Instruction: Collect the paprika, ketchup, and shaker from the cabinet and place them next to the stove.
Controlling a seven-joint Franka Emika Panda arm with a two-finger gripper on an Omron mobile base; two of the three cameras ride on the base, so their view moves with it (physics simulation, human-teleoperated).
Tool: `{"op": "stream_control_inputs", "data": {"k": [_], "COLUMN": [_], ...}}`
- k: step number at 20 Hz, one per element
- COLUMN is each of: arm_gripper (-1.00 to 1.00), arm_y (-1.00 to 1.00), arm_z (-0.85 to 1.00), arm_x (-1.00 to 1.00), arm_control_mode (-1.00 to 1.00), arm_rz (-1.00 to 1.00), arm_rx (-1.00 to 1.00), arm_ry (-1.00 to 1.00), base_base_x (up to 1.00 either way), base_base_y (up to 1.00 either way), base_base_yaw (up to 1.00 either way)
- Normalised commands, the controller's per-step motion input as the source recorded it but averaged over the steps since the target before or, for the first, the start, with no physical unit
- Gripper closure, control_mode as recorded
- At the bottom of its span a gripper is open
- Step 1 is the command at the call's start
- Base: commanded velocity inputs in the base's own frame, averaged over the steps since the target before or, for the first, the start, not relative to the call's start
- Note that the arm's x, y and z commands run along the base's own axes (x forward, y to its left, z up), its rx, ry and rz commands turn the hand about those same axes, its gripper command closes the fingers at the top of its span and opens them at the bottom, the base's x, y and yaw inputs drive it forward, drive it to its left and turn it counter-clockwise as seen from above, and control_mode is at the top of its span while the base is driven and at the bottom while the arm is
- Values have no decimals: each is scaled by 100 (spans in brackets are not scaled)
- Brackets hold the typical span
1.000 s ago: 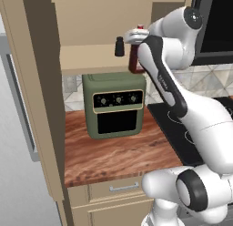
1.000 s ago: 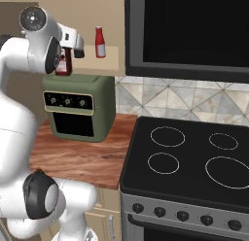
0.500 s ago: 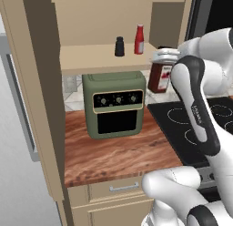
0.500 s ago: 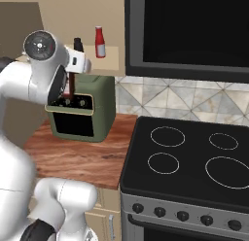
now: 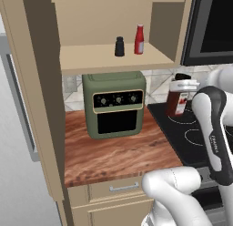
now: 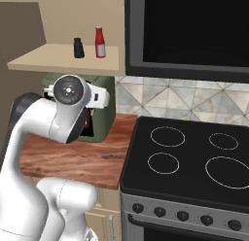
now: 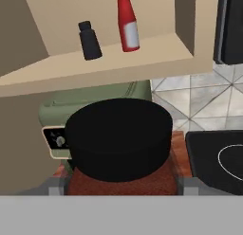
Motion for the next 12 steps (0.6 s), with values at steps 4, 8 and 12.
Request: {"op": "stream_control_inputs", "data": {"k": [4,8,12], "arm_gripper": [100,100,100], "arm_y": [-23,-7,0], "arm_z": [-53,-40,-27], "arm_x": [0,31,50], "arm_control_mode": [-100,-100,-100], "arm_rz": [6,9,18], "arm_rx": [-11,-5,0], "arm_ry": [-3,-1,-1], "base_base_x": [0,0,0], "base_base_y": [0,0,0], "base_base_yaw": [0,0,0]}}
